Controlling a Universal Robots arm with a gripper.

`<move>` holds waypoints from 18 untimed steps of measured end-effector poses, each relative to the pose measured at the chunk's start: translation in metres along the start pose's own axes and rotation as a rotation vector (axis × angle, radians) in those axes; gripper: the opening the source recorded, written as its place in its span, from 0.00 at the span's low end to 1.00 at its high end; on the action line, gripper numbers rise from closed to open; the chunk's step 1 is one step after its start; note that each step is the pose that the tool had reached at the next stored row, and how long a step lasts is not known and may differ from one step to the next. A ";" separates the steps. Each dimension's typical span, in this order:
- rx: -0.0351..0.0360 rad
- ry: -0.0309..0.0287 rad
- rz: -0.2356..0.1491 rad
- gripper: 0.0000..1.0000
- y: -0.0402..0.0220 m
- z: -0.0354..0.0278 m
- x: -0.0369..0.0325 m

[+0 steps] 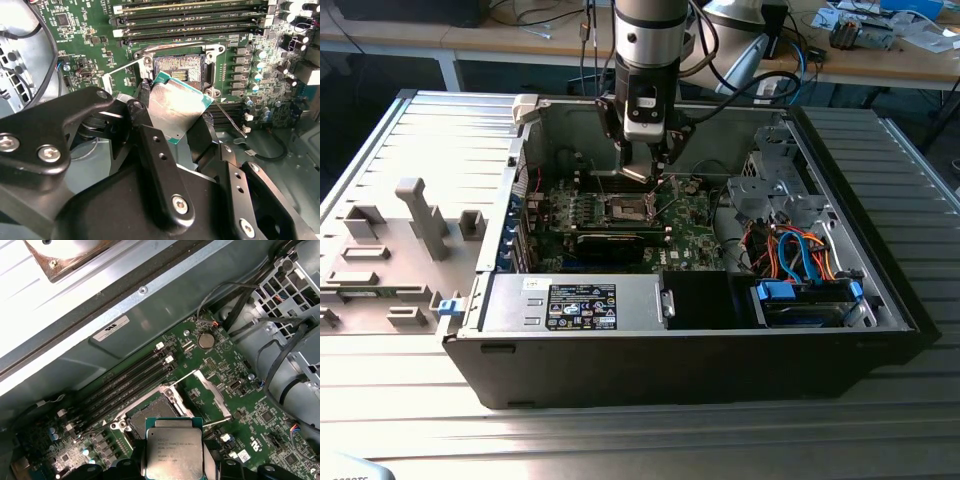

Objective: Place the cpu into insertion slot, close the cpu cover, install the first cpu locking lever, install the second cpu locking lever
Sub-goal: 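Place the cpu into insertion slot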

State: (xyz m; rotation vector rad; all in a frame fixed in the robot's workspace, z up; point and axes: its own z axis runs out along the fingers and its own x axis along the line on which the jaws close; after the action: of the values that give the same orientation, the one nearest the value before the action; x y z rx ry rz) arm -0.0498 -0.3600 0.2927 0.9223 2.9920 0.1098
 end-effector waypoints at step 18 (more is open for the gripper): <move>0.0001 -0.0017 0.022 0.54 0.0000 0.0007 0.0000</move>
State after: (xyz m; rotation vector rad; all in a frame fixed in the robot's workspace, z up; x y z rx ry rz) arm -0.0498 -0.3599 0.2920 0.9544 2.9810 0.1090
